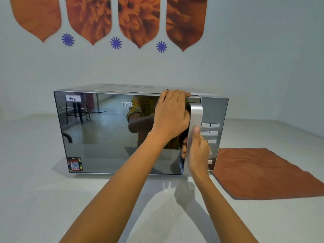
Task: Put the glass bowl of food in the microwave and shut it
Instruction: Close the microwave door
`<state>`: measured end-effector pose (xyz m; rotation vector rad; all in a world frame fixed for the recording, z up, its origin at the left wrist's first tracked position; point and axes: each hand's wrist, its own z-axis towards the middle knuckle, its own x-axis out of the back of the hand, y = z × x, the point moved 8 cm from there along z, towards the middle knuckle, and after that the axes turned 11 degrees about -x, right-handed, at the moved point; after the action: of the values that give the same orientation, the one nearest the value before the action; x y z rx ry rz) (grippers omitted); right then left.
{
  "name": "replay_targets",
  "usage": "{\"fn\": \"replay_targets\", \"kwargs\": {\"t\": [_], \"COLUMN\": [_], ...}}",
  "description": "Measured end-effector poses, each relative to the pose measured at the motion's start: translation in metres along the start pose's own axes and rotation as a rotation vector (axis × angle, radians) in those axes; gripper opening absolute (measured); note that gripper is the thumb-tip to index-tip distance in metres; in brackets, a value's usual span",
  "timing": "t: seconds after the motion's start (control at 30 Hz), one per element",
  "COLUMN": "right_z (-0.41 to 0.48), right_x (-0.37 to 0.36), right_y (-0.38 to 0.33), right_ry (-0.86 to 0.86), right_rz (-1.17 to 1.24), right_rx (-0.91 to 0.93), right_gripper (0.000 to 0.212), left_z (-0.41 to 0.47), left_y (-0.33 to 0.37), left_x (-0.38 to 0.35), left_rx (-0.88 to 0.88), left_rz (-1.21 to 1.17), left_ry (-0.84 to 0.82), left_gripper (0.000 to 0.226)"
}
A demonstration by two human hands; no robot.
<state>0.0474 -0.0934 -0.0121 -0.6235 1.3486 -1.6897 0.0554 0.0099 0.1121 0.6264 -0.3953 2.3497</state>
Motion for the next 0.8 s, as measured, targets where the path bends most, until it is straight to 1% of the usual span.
{"fn": "replay_targets", "kwargs": {"t": [0.13,0.3,0.4,0.5,0.8], "right_z": [0.002,0.003,0.004,0.006,0.006], "right_x": [0.0,-0.003,-0.006,-0.007,-0.007], "right_y": [0.002,0.002,0.002,0.003,0.003], "right_ry": [0.005,-0.017,-0.058,-0.069,-0.062], "right_rz": [0.021,0.054,0.073,0.077,0.098], "right_rx": [0.024,0.032,0.027,0.03,0.012], "right_gripper": [0.043,0.044,0.048,0.049,0.052], "left_z": [-0.001,0.002,0.015,0.022,0.02], "left_y": [0.001,-0.001,-0.005,-0.009,-0.01], "left_x": [0.0,-0.004,-0.006,-0.005,-0.003], "left_rx": [-0.023,-0.018,0.002,0.019,0.012], "left_rz": [0.018,0.11,0.181,0.217,0.124], "left_ry": [0.034,-0.069,-0.123,-0.134,-0.098], "left_gripper": [0.04,0.051,0.043,0.037,0.036]}}
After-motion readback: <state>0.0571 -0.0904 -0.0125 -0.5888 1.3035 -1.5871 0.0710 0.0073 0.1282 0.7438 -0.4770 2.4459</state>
